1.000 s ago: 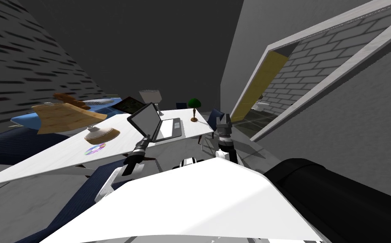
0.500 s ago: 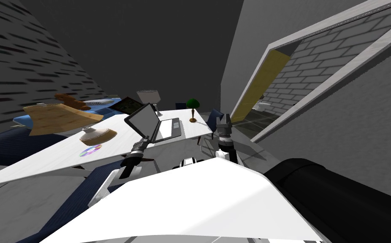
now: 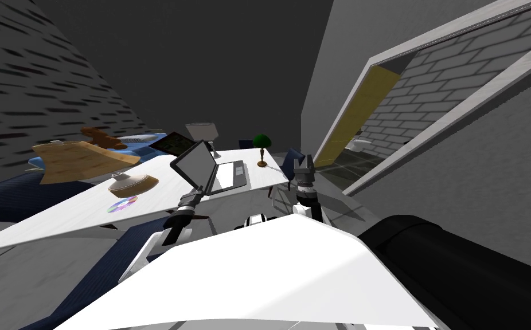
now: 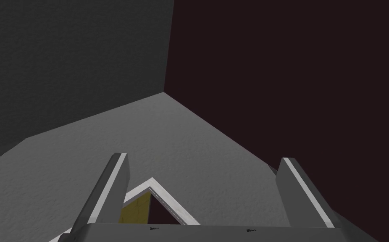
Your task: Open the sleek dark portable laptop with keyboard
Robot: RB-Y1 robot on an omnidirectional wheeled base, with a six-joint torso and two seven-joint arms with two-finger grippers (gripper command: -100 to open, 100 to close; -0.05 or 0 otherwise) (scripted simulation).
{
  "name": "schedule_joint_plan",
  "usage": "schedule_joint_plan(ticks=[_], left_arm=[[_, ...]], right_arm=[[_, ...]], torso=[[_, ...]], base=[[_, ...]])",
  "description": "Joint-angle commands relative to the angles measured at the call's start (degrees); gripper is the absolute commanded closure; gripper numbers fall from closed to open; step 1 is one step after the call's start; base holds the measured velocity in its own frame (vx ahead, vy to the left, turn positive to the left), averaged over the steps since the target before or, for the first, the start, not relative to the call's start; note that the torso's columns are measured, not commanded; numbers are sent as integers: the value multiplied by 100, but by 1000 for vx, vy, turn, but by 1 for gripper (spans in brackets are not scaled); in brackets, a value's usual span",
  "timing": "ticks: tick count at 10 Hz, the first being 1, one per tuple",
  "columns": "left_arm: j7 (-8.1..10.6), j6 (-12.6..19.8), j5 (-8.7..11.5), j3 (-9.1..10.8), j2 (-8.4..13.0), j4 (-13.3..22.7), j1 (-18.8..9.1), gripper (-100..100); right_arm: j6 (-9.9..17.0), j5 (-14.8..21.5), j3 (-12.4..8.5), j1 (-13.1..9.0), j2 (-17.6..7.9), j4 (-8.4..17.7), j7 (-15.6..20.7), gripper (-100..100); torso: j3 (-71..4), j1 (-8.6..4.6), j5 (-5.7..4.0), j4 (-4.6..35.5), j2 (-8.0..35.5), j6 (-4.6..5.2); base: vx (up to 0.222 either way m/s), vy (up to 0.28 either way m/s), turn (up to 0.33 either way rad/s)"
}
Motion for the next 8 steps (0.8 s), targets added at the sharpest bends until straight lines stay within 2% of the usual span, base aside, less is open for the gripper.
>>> schedule_joint_plan(ticks=[1,6,7,8], left_arm=[[-413,-201,-300,39,-108,26,64,100],[-1198,-556,-895,119,-325,63,183,100],[-1086,-497,-810,162,-282,40,134,100],[-1340,-589,-945,178,-387,60,150,100]], right_arm=[[0,0,0,0,0,0,0,0],[0,0,0,0,0,0,0,0],[0,0,0,0,0,0,0,0],[0,0,0,-1,0,0,0,0]], torso=[[-3,-4,1,-4,-6,0],[-8,-18,16,-26,-18,21],[-9,-22,17,-29,-20,23],[-10,-7,12,-20,-20,17]], base=[[37,-25,48],[39,-25,48],[12,-10,26],[11,8,46]])
